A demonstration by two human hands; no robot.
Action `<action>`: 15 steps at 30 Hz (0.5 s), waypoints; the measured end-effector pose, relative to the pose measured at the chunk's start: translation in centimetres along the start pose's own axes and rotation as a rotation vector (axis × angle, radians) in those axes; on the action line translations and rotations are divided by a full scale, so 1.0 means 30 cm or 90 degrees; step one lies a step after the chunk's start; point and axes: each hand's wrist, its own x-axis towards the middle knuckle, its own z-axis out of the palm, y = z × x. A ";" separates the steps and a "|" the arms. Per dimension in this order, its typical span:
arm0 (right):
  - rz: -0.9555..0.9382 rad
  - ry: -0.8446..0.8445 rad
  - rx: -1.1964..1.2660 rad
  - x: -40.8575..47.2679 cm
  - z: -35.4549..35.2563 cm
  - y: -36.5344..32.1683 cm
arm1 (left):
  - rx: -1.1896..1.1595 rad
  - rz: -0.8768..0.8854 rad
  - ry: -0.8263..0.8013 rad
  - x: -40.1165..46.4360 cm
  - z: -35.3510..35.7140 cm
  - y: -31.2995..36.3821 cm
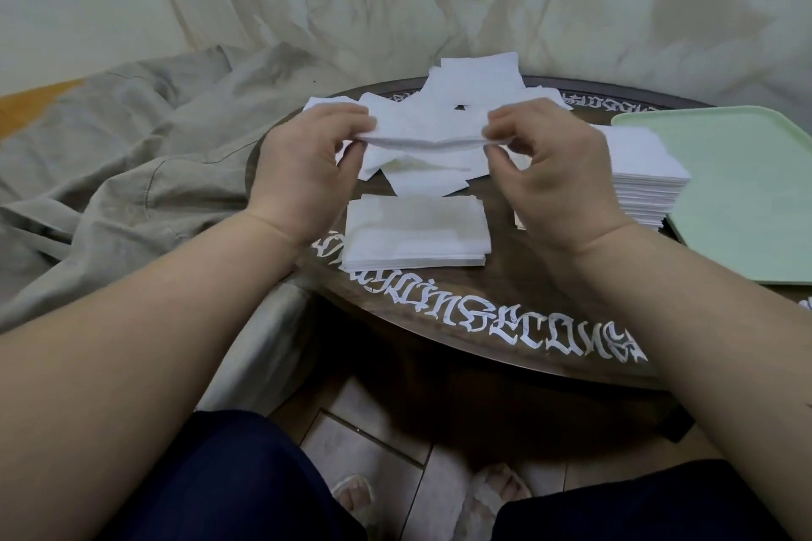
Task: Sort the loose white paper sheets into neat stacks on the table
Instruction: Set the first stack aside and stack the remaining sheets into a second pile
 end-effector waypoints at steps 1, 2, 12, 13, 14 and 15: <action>-0.012 -0.013 -0.007 -0.005 0.001 0.003 | 0.001 0.003 -0.012 -0.010 0.002 -0.010; -0.011 -0.053 -0.020 -0.018 0.003 0.008 | 0.013 0.001 -0.045 -0.029 0.001 -0.021; 0.070 -0.300 -0.046 -0.087 0.034 0.020 | -0.025 -0.152 -0.277 -0.118 -0.001 -0.041; 0.064 -0.283 -0.045 -0.085 0.036 0.018 | -0.037 -0.163 -0.252 -0.114 0.001 -0.036; 0.055 -0.256 -0.042 -0.081 0.036 0.016 | -0.054 -0.175 -0.219 -0.109 0.000 -0.031; 0.045 -0.222 -0.037 -0.075 0.032 0.016 | -0.073 -0.185 -0.185 -0.104 -0.001 -0.027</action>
